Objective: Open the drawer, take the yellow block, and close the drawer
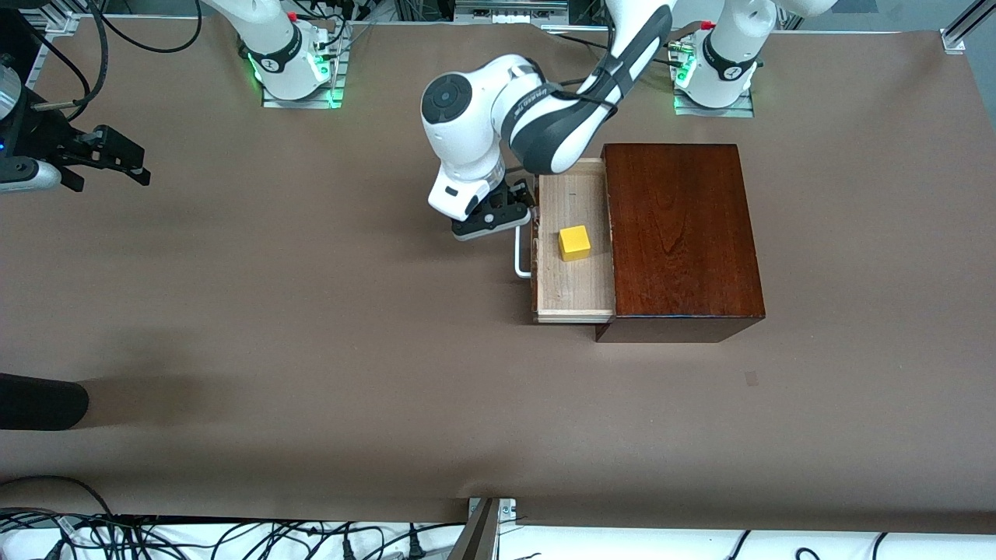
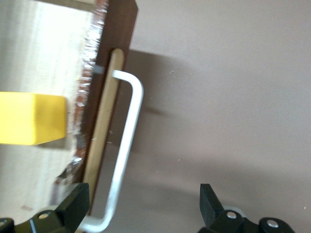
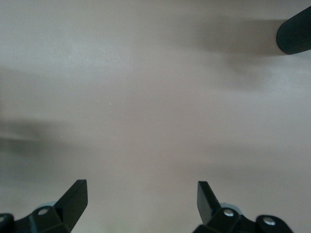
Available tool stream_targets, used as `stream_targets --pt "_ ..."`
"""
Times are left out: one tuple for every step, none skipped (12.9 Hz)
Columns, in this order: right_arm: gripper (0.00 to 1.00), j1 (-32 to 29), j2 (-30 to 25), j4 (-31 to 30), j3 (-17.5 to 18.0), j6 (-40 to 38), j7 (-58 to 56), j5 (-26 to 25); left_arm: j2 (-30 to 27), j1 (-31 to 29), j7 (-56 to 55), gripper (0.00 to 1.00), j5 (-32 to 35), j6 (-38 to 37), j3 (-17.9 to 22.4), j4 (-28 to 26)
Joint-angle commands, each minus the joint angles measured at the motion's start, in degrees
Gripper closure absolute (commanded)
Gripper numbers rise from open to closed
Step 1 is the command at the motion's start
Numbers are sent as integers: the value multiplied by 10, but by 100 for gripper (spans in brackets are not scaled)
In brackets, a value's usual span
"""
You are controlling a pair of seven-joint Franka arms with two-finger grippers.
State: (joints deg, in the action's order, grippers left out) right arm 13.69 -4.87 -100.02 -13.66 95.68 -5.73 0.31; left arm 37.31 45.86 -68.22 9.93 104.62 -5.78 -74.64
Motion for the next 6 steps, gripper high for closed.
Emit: stream_targets --pt "0 4 0 4 -2 1 -9 -7 -42 -11 21 0 -24 -41 2 -2" --pt "0 4 0 4 -2 1 -9 -7 -58 -21 26 0 -25 -56 1 -2" --pt "0 4 0 4 -2 1 -9 -7 -73 -30 30 0 -26 -71 -1 -2" --pt "0 4 0 4 -2 2 -9 -7 -93 -44 34 0 -26 -82 -3 -3" --pt "0 4 0 4 -1 4 -9 -7 -114 -66 34 0 -33 -91 -4 -8" --pt "0 5 0 4 -1 6 -9 -14 -140 -89 36 0 -51 -94 -5 -20"
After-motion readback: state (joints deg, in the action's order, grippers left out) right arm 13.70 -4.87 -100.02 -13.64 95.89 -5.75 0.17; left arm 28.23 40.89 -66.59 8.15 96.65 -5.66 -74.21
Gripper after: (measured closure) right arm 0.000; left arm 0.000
